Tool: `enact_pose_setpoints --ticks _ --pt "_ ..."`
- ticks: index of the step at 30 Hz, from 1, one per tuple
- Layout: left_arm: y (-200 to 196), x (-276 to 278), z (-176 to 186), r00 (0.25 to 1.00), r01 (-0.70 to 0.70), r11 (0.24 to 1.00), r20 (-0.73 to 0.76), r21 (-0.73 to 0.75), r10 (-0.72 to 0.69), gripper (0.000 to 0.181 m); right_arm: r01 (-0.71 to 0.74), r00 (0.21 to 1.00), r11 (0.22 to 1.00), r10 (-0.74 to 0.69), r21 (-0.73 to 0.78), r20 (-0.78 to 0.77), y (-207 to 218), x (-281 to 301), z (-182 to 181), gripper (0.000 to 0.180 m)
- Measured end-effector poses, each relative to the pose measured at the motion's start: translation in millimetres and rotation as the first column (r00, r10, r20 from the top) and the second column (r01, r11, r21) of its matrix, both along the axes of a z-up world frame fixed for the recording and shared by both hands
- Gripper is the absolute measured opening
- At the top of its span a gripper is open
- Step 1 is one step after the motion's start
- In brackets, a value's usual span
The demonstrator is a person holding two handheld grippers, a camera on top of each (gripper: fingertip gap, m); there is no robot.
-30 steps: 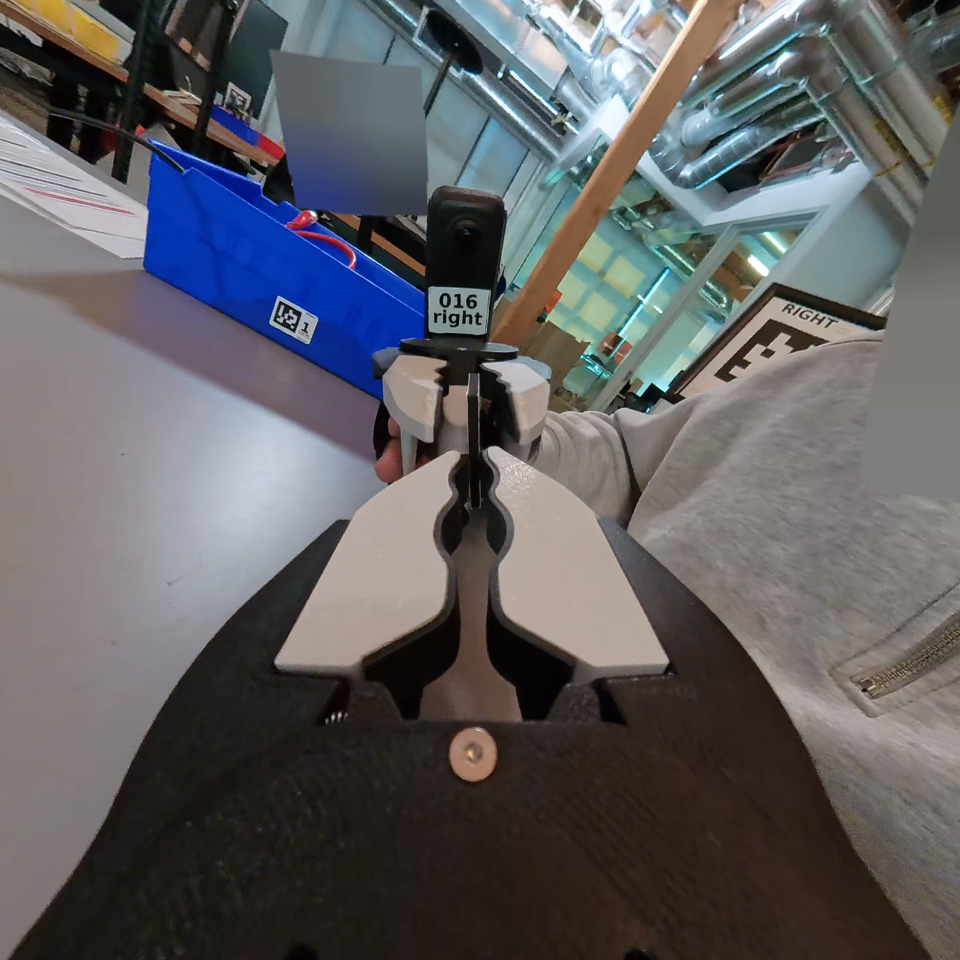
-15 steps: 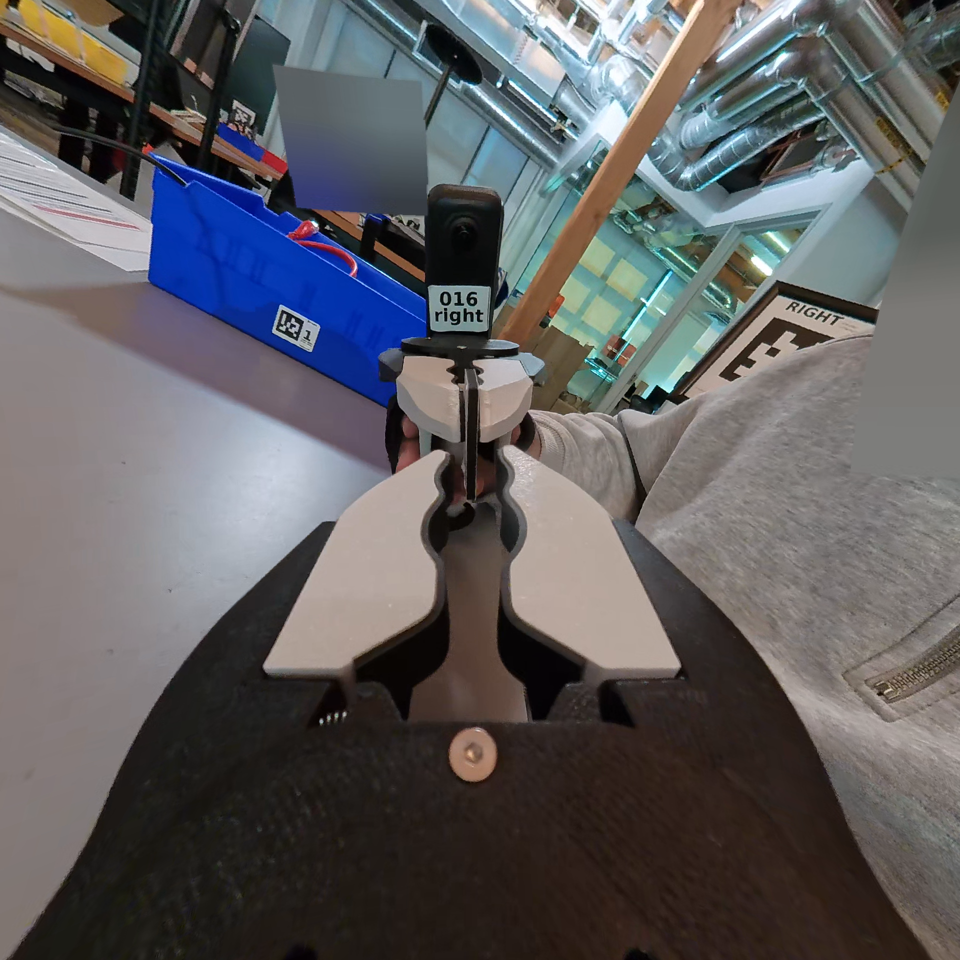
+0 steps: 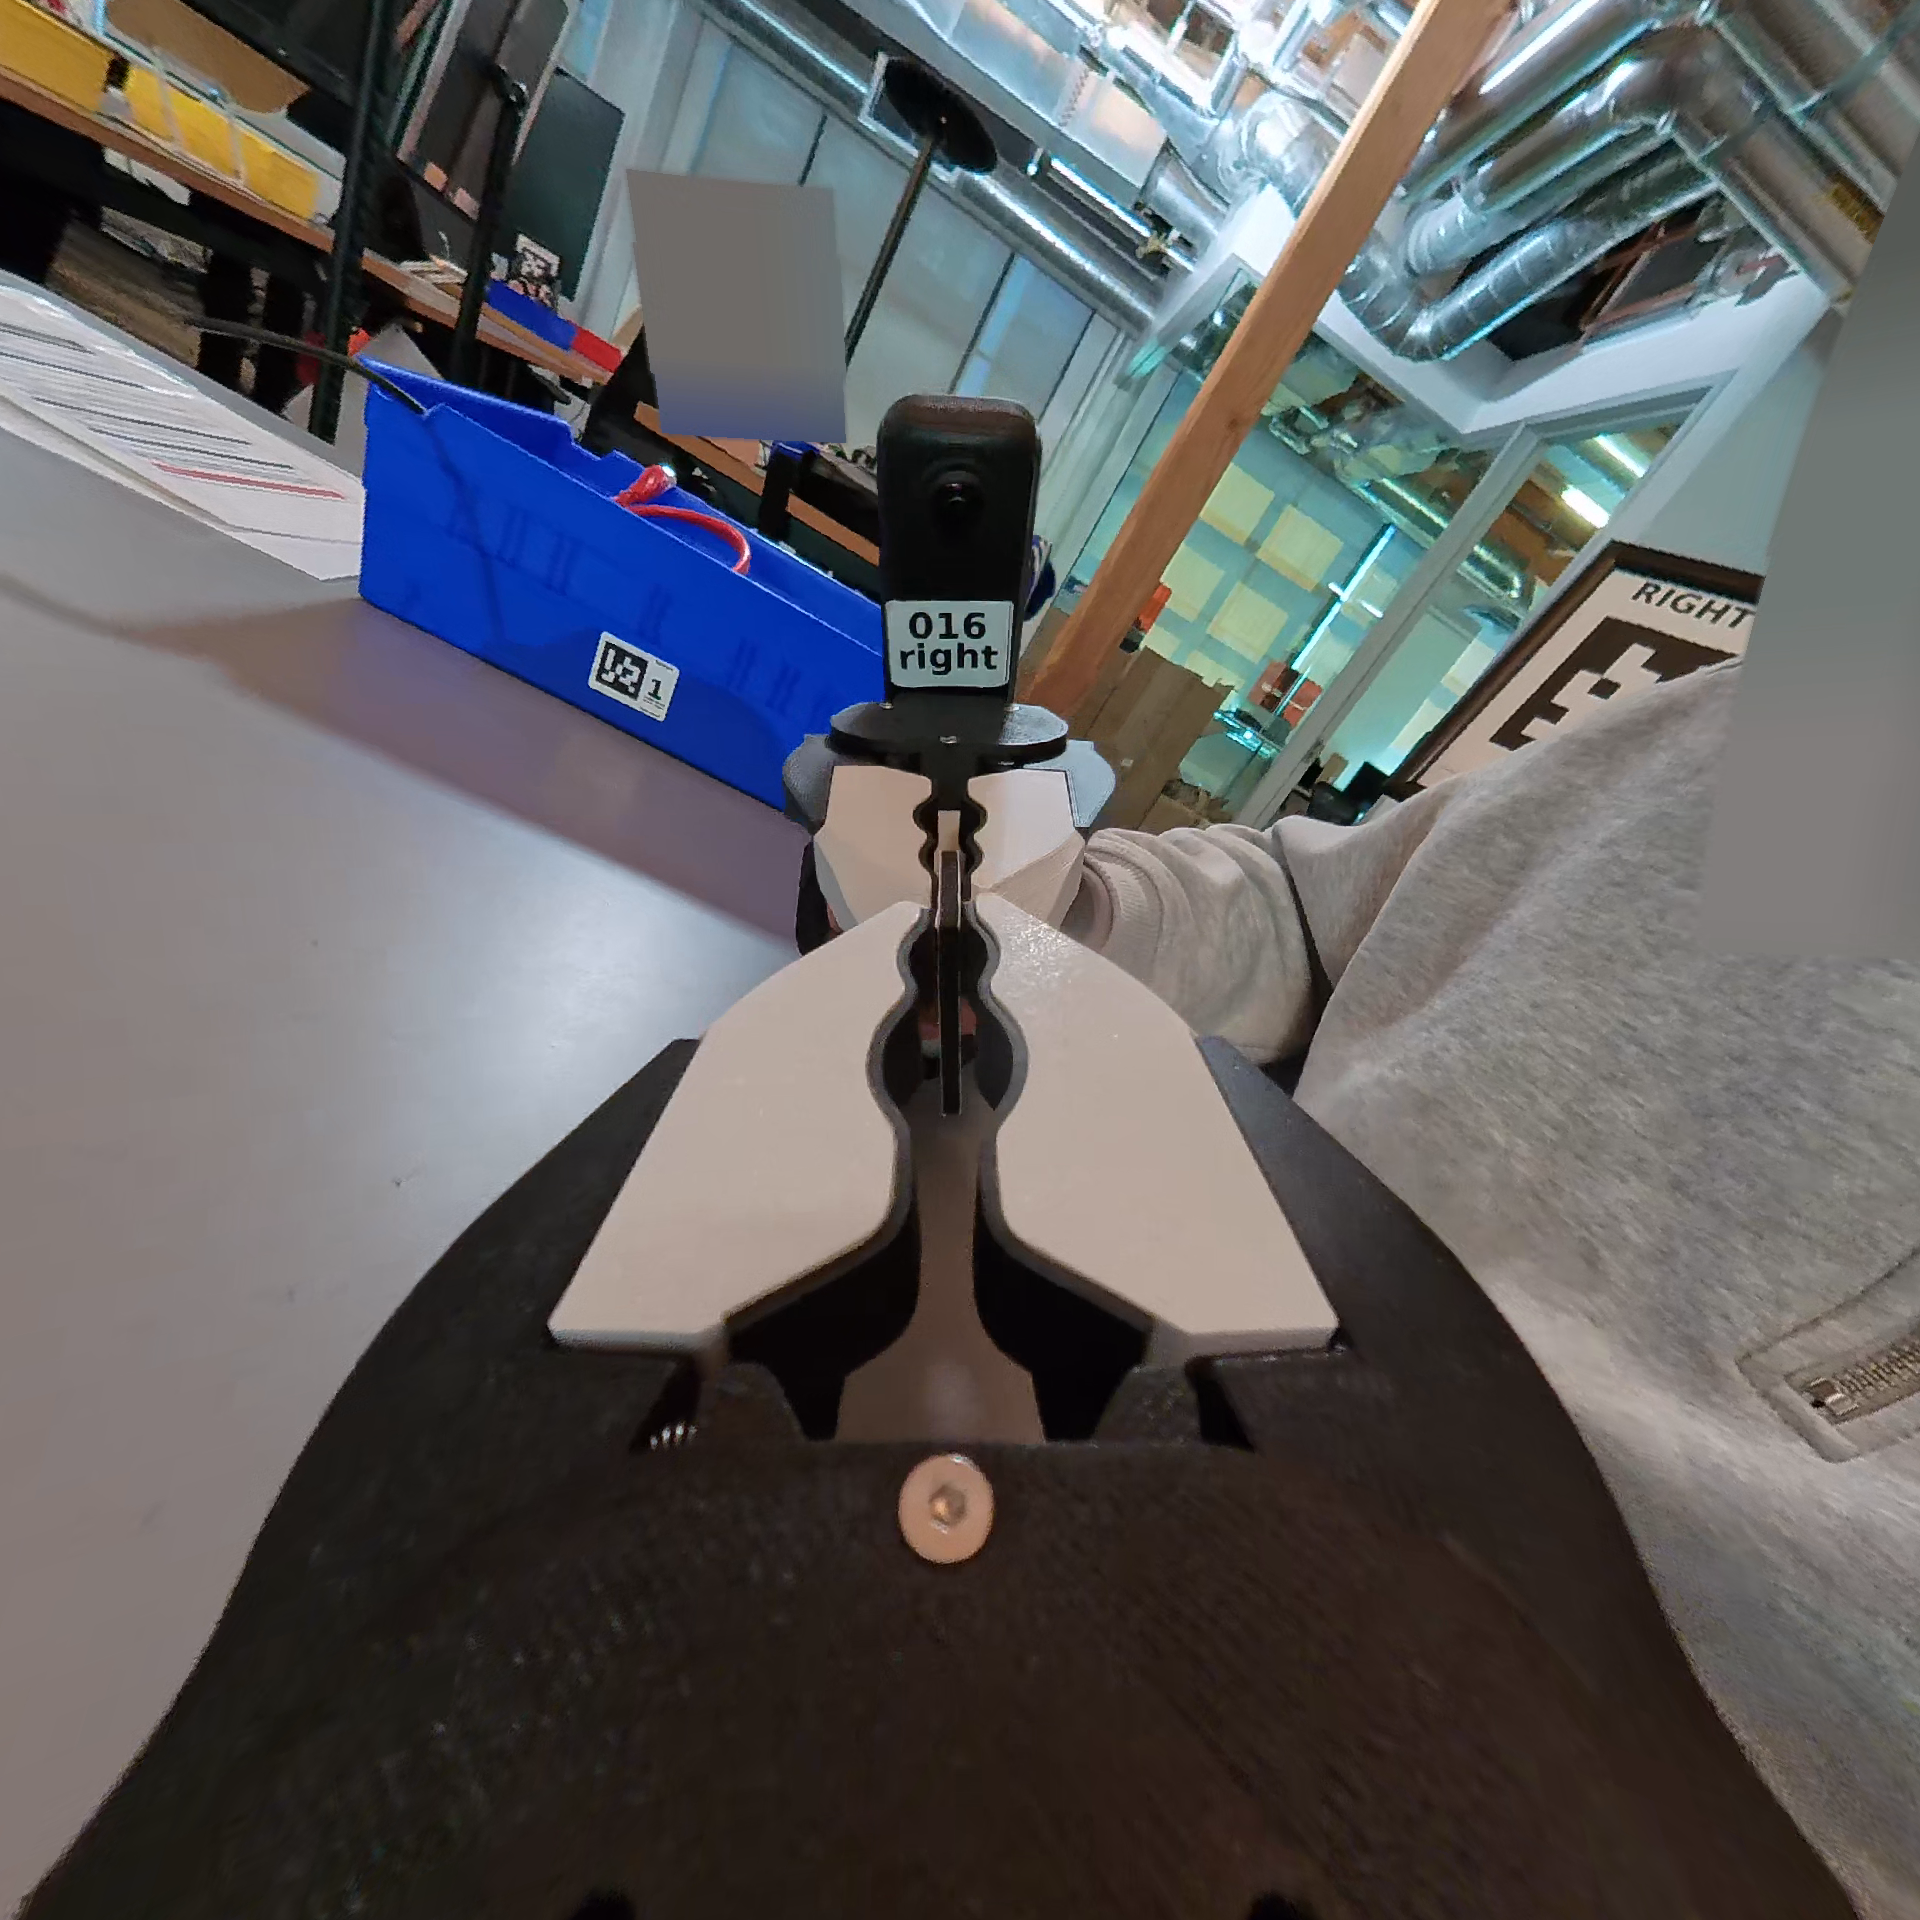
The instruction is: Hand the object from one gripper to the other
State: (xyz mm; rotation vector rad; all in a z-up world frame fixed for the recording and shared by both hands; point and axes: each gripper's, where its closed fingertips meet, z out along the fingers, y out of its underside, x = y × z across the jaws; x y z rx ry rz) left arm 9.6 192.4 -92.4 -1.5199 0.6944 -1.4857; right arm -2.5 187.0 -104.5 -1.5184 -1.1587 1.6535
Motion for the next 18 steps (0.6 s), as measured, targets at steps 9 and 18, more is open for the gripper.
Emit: enact_pose_setpoints --ticks 9,18 --pt "11 -11 5 0.997 -0.061 0.998 0.048 -0.035 0.063 0.003 0.047 0.998 0.995 -0.051 -0.084 -0.038 11 -2 0 0.053" --pt "19 -18 2 0.987 -0.007 0.976 0.154 -0.217 0.041 0.003 0.128 0.991 0.896 -0.104 0.424 -0.080 11 2 8 0.066"
